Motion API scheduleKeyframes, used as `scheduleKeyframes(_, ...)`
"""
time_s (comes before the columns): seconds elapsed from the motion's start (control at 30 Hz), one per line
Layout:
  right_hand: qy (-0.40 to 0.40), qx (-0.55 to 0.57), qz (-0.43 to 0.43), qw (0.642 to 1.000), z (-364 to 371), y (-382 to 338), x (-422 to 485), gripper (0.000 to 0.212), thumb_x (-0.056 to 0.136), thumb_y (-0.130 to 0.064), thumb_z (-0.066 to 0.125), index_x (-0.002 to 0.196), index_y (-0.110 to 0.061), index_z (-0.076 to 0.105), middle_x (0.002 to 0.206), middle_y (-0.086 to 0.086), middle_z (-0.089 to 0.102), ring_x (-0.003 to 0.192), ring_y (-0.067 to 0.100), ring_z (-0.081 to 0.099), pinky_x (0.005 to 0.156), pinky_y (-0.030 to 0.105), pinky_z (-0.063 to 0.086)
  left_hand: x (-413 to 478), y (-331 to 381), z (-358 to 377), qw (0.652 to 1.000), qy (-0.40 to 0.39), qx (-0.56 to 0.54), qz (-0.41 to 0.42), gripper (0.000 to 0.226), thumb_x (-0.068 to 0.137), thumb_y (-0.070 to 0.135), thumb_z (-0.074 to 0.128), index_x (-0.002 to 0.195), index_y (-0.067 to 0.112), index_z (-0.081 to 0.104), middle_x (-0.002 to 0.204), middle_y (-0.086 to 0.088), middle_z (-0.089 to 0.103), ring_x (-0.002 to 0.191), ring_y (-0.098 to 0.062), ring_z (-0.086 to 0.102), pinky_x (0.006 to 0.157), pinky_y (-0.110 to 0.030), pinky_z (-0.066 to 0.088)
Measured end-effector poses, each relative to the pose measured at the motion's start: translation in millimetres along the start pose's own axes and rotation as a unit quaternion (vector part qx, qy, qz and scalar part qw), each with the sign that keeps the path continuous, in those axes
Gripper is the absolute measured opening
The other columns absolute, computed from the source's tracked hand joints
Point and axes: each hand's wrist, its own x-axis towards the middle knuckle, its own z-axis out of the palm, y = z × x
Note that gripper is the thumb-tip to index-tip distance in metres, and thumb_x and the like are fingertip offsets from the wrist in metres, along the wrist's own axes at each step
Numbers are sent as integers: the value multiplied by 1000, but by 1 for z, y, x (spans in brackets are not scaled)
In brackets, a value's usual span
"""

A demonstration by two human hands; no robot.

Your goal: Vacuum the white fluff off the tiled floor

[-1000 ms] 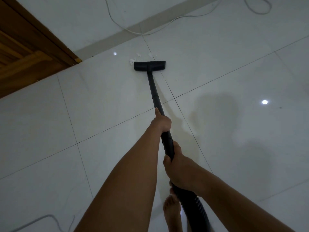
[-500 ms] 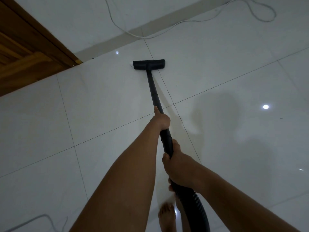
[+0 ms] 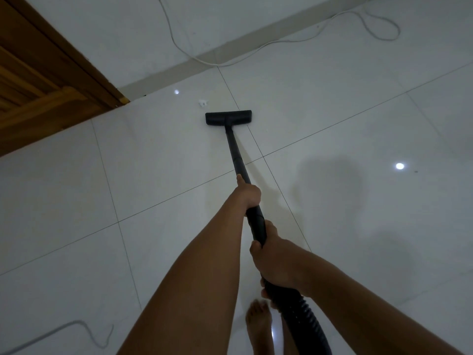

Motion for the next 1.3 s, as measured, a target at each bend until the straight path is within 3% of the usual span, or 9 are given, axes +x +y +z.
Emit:
scheduleKeyframes(0.27, 6, -83, -7, 997, 43, 40, -28, 72, 110, -24, 34, 162, -19, -15, 93, 11, 63, 65, 15, 65, 38, 16, 44, -39, -55, 24, 1000, 4, -27, 2, 68, 103, 16, 38, 159, 23, 2, 150, -17, 43, 129, -38, 52, 97, -44, 48)
scheduleKeyframes(0.37, 5, -73, 2, 997, 56, 59, -41, 72, 110, -25, 35, 162, -22, -16, 87, 8, 58, 55, 11, 58, 31, 13, 36, -53, -74, 38, 1000, 1, -27, -6, 68, 103, 16, 39, 159, 25, 1, 151, -16, 43, 129, -38, 52, 94, -43, 48)
scheduleKeyframes(0.53, -14, -85, 11, 996, 71, 91, -55, 73, 109, -22, 38, 162, -25, -12, 107, 17, 64, 57, 13, 59, 39, 20, 45, -77, -96, 58, 1000, -3, -25, -14, 69, 102, 17, 39, 159, 24, 1, 152, -15, 42, 131, -38, 51, 104, -48, 47)
scheduleKeyframes(0.67, -8, -38, 20, 999, 77, 115, -73, 71, 108, -23, 39, 161, -34, -8, 103, 17, 60, 53, 15, 60, 35, 18, 44, -103, -109, 75, 999, -8, -32, -19, 68, 102, 17, 39, 159, 23, 3, 151, -14, 43, 130, -37, 52, 99, -45, 49)
scheduleKeyframes(0.83, -5, -59, 21, 998, 84, 146, -92, 72, 107, -21, 42, 161, -27, -5, 98, 15, 62, 55, 15, 60, 34, 15, 42, -134, -123, 100, 999, -11, -42, -28, 67, 102, 16, 39, 160, 20, 6, 150, -18, 44, 130, -40, 52, 97, -46, 48)
scheduleKeyframes(0.93, 3, -77, 22, 997, 83, 166, -103, 71, 106, -24, 42, 161, -25, -3, 102, 14, 64, 70, 18, 64, 63, 28, 60, -150, -125, 117, 999, -27, -31, -33, 69, 100, 17, 40, 160, 22, 5, 152, -17, 42, 132, -40, 51, 105, -49, 47)
scheduleKeyframes(1.03, 19, -87, 24, 996, 79, 181, -117, 69, 107, -26, 40, 161, -23, -2, 110, 15, 65, 87, 23, 67, 87, 38, 59, -162, -124, 133, 999, -40, -17, -31, 71, 99, 19, 40, 159, 23, 3, 153, -17, 41, 132, -39, 51, 106, -51, 46)
scheduleKeyframes(1.2, 25, -63, 8, 998, 72, 199, -137, 61, 109, -33, 37, 160, -21, 5, 87, 5, 59, 67, 12, 57, 63, 25, 51, -177, -120, 154, 998, -48, 23, -23, 69, 100, 19, 39, 159, 20, 3, 154, -17, 39, 134, -39, 48, 109, -50, 43)
scheduleKeyframes(1.3, 22, -60, 9, 998, 70, 206, -145, 62, 110, -33, 36, 161, -21, 4, 86, 5, 58, 67, 11, 57, 61, 24, 49, -184, -119, 162, 998, -48, 38, -27, 68, 102, 17, 38, 160, 19, 3, 154, -19, 38, 136, -40, 46, 110, -50, 42)
